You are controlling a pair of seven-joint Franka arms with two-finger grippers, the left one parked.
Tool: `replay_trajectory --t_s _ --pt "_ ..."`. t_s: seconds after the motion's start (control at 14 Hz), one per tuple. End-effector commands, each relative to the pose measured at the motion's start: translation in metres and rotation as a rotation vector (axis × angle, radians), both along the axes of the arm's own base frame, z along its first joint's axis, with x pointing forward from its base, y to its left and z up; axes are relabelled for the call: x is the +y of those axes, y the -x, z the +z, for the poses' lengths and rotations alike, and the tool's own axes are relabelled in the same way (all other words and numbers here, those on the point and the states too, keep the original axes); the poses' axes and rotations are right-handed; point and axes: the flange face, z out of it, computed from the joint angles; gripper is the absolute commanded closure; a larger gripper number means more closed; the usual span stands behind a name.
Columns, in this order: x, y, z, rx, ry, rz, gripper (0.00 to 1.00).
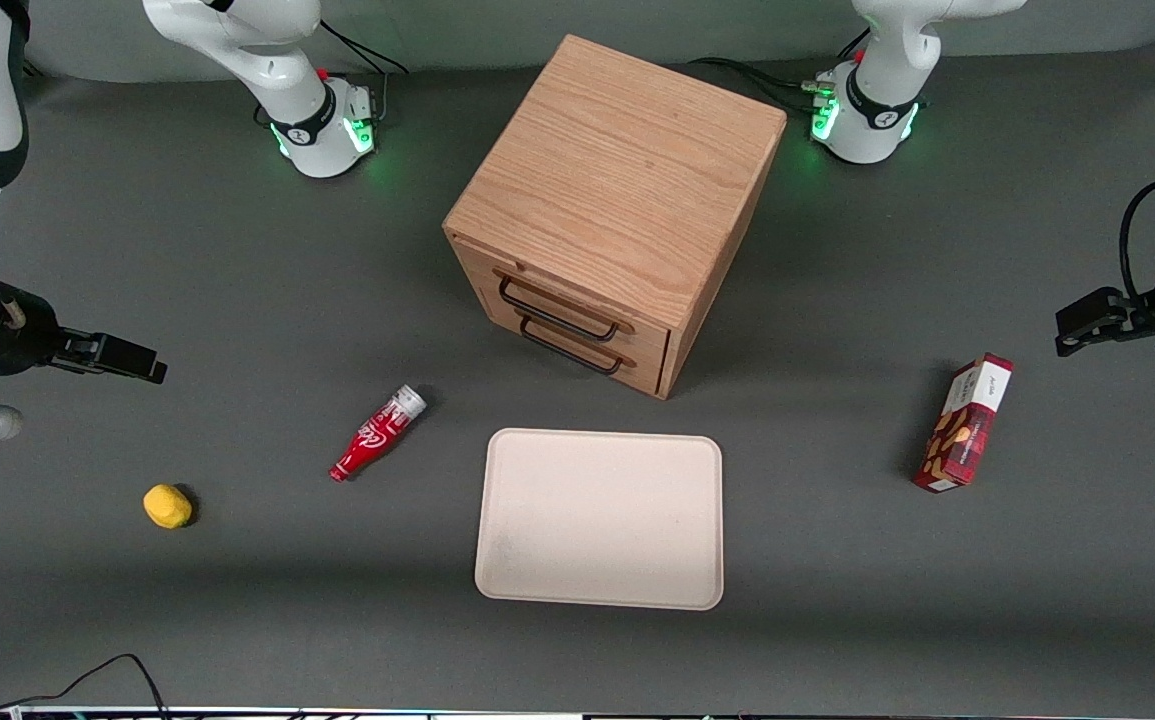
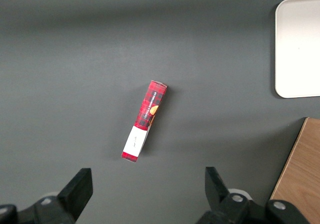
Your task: Open upper drawer
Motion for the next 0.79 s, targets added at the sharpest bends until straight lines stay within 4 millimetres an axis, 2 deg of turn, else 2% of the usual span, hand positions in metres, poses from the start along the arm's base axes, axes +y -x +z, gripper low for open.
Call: replay_trajectory --t_s 0.0,0.21,0.36,0.5,0.57,0.71 --pt "0.000 0.002 0.004 0.003 -0.004 0.004 0.00" --pt "-0.003 0.000 0.003 0.004 0.005 0.010 0.00" --pt "0.008 0.002 0.007 -0.004 -0.002 0.051 0.00" --pt "0.044 0.008 0.010 -0.011 0.003 0.120 0.00" --pt "0.052 0.009 0.010 -0.011 0.001 0.137 0.00" --pt "0.089 0.015 0.010 -0.012 -0.003 0.219 0.00"
